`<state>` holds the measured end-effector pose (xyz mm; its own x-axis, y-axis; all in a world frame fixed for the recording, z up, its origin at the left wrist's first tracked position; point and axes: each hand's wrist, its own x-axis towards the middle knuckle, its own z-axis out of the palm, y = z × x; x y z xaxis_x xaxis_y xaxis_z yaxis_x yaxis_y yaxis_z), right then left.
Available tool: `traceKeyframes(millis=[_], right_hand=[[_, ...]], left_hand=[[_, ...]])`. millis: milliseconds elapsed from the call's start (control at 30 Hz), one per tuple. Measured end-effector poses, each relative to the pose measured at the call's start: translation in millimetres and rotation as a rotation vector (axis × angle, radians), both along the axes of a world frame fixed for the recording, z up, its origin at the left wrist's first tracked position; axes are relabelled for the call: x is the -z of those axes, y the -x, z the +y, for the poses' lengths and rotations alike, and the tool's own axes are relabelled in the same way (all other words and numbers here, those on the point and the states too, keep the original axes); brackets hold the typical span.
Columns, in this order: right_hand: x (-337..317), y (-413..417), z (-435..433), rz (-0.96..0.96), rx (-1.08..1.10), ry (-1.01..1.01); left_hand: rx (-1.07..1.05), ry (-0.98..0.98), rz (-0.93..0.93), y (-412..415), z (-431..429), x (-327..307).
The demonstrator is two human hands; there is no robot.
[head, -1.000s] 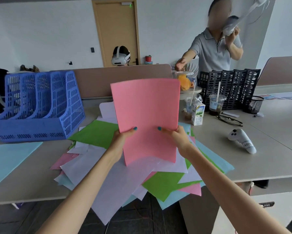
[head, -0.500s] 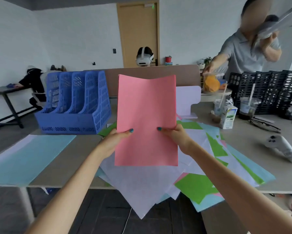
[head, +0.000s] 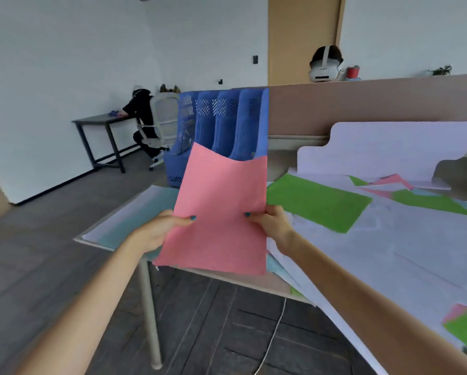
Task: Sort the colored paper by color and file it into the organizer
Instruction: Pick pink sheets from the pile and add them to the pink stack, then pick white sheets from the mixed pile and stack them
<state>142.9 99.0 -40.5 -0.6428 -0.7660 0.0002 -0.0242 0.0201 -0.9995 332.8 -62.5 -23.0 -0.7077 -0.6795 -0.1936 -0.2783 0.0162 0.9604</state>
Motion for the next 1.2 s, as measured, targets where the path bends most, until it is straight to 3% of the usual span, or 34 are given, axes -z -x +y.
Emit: traceKeyframes(millis=[167, 600, 800, 1000, 1200], right_hand=[[24, -30, -70, 0.047, 0.061, -0.139], [32, -63, -125, 0.275, 0.161, -0.378], [37, -73, -119, 0.501, 0.125, -0.672], [35, -75, -117, 0.689, 0.161, -0.776], [32, -70, -109, 0.705, 0.202, -0.64]], left_hand=[[-0.267, 0.169, -0.077, -31, -62, 16], [-0.214, 0.676, -0.408, -40, -140, 52], [-0.154, 0.84, -0.58, -45, -142, 59], [-0.192, 0.897, -0.549, -46, -139, 66], [-0.176, 0.918, -0.233, -30, -117, 67]])
